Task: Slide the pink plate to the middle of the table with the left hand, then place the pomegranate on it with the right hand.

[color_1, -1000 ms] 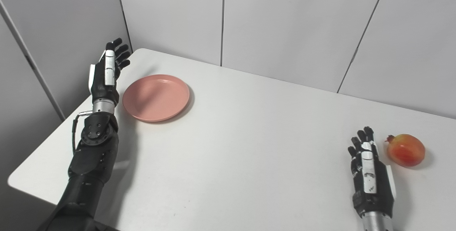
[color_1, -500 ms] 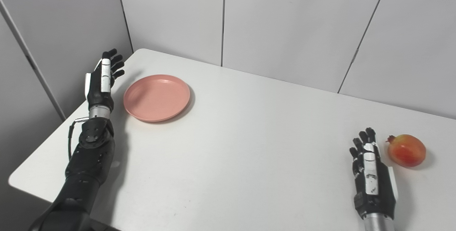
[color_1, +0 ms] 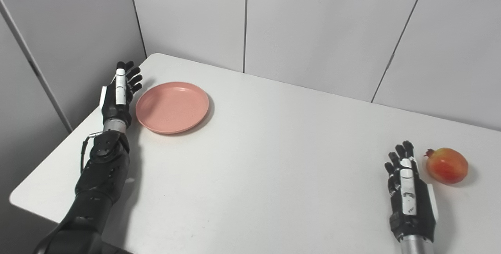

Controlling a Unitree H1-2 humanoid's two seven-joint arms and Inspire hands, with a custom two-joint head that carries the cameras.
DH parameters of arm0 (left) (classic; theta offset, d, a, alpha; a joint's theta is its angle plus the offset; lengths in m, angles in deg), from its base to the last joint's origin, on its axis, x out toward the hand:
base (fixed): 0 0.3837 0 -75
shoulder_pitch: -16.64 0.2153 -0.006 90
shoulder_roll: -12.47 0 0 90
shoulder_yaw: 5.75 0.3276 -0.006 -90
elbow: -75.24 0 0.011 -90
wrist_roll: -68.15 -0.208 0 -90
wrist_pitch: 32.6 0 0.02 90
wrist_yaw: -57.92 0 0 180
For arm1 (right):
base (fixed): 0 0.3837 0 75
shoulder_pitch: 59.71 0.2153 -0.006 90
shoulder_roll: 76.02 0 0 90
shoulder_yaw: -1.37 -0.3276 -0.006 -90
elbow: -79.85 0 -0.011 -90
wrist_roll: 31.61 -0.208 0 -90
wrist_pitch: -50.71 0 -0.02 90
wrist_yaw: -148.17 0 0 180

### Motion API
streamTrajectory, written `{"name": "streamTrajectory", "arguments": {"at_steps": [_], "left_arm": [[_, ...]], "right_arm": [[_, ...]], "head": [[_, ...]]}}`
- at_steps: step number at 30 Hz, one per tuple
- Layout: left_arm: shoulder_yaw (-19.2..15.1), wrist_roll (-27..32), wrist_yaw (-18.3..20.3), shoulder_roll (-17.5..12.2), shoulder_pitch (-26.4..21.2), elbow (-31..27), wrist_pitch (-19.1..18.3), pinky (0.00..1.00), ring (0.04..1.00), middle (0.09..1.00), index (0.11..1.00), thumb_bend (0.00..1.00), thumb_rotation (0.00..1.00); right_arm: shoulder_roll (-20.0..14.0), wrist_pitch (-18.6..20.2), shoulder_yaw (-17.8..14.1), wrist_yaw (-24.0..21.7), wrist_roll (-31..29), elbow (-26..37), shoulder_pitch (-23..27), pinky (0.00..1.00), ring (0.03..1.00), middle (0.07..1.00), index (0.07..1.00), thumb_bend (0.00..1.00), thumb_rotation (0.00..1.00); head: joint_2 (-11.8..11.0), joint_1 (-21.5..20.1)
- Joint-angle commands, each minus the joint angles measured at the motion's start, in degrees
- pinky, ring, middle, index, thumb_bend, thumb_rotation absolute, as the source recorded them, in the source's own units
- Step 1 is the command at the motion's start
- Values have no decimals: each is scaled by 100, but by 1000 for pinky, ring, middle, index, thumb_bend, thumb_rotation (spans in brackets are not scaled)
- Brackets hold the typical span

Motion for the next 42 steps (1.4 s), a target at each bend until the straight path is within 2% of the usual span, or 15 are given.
{"name": "streamTrajectory", "arguments": {"at_steps": [1, 18, 24, 29, 38, 42], "left_arm": [[23, 92, 135, -49, -323, -105, 50, 888, 873, 875, 856, 677, 1000], [313, 60, 406, 32, -387, 27, -16, 841, 869, 876, 862, 660, 1000], [479, 18, 567, 49, -381, -18, -93, 886, 893, 896, 881, 670, 1000], [595, -35, 547, 148, -350, -216, -200, 927, 902, 898, 882, 675, 1000], [809, -81, 614, 397, -288, -707, -552, 874, 883, 888, 875, 657, 1000], [933, -143, 642, 472, -231, -934, -767, 887, 887, 890, 878, 670, 1000]], "right_arm": [[-33, -83, -51, -17, -67, 156, 150, 1000, 1000, 1000, 1000, 651, 843], [-22, -106, -63, 59, -16, 220, 163, 1000, 1000, 1000, 1000, 621, 842], [-17, -93, -74, 81, -19, 215, 168, 1000, 1000, 1000, 1000, 632, 839], [-40, -98, -69, 59, -21, 194, 171, 1000, 1000, 1000, 1000, 634, 840], [-46, -99, -70, 49, -30, 183, 169, 1000, 1000, 1000, 1000, 643, 844], [-51, -78, -57, 56, -7, 216, 159, 1000, 1000, 1000, 1000, 650, 844]], "head": [[7, -1], [42, -31], [51, -29], [67, -19], [93, -29], [120, -45]]}}
